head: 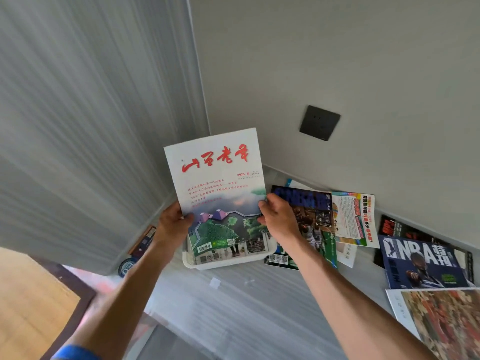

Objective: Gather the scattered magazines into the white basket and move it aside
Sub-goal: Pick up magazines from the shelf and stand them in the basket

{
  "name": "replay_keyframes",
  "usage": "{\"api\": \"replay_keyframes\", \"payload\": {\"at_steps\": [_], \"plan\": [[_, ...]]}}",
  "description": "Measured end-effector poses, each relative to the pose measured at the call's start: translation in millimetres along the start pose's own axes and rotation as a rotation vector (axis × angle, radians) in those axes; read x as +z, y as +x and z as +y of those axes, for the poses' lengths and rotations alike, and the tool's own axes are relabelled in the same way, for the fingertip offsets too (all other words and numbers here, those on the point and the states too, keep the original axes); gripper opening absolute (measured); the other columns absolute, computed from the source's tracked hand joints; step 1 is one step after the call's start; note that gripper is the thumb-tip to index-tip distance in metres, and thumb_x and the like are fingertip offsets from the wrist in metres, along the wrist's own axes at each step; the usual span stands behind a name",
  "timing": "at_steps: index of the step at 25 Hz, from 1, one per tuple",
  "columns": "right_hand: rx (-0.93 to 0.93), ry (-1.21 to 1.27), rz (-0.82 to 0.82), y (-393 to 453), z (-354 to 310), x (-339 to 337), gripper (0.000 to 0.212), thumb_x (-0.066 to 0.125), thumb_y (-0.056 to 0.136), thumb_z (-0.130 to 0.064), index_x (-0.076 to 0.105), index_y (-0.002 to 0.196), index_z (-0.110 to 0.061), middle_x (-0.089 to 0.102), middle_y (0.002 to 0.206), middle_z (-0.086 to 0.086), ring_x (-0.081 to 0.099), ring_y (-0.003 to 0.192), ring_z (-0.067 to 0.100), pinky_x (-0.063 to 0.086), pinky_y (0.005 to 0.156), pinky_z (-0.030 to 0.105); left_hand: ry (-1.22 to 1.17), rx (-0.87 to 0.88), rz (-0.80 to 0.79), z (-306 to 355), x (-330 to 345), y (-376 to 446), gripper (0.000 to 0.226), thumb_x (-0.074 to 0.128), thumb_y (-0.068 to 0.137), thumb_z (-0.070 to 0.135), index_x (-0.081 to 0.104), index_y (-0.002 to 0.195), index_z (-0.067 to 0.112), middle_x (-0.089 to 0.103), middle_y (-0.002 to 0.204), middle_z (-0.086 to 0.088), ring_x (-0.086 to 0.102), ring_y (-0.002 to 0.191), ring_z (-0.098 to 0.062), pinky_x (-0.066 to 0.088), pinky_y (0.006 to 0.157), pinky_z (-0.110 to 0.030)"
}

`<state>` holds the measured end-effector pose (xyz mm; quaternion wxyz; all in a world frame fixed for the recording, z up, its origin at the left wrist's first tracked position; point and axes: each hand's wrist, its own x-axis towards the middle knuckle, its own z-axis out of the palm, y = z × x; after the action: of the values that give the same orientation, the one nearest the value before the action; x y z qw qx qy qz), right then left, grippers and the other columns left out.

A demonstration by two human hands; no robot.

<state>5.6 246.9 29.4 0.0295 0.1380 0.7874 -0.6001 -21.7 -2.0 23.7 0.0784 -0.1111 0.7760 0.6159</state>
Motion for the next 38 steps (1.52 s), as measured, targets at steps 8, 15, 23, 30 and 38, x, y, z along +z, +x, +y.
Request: {"api": "replay_keyframes", "payload": {"at_steps": [8,15,23,30,38], "plan": [[-0.129,-0.489,0.025,-3,40,49,0.028,0.053,0.092,-0.011,0.054,0.117,-0.025,0.064,0.108,-0.004,0.065,0.082,0.017,0.055,0.064,0.029,0.609,0.07,0.135,-57,-20,21,0.049,0.078,0.075,0.028,0.051,0.116,0.021,0.064,0.11,-0.012,0.064,0.085,-0.031,0.059,0.066,-0.041],[-0.463,-0.696,0.042,-36,74,49,0.013,0.057,0.092,-0.015,0.065,0.102,-0.014,0.071,0.097,0.0,0.064,0.088,0.019,0.05,0.088,0.033,0.995,0.573,0.068,-87,-15,-23,0.046,0.066,0.073,0.003,0.062,0.118,0.013,0.058,0.125,-0.014,0.051,0.114,-0.035,0.042,0.096,-0.051],[0.707,-0.673,0.425,-27,144,-71,0.073,0.075,0.076,-0.049,0.042,0.127,-0.008,0.054,0.124,0.014,0.055,0.108,0.035,0.047,0.084,0.042,0.928,0.583,-0.273,-83,78,-45,0.026,0.051,0.088,0.03,0.069,0.106,0.024,0.075,0.091,0.003,0.07,0.079,-0.024,0.053,0.07,-0.036],[0.57,-0.109,0.448,-29,195,-96,0.018,0.067,0.086,-0.035,0.071,0.086,-0.018,0.074,0.081,0.002,0.062,0.064,0.01,0.045,0.054,0.024,1.001,0.558,-0.135,-101,104,-36,0.029,0.042,0.088,0.037,0.069,0.094,0.029,0.072,0.081,0.009,0.066,0.074,-0.023,0.037,0.065,-0.033],[0.915,-0.129,0.332,-149,238,-177,0.027,0.071,0.085,-0.03,0.064,0.093,-0.005,0.069,0.08,0.015,0.065,0.057,0.024,0.058,0.059,0.043,1.009,0.583,-0.159,-97,132,-71,0.026,0.042,0.09,0.034,0.068,0.093,0.029,0.07,0.08,0.01,0.058,0.07,-0.024,0.029,0.064,-0.032]]}}
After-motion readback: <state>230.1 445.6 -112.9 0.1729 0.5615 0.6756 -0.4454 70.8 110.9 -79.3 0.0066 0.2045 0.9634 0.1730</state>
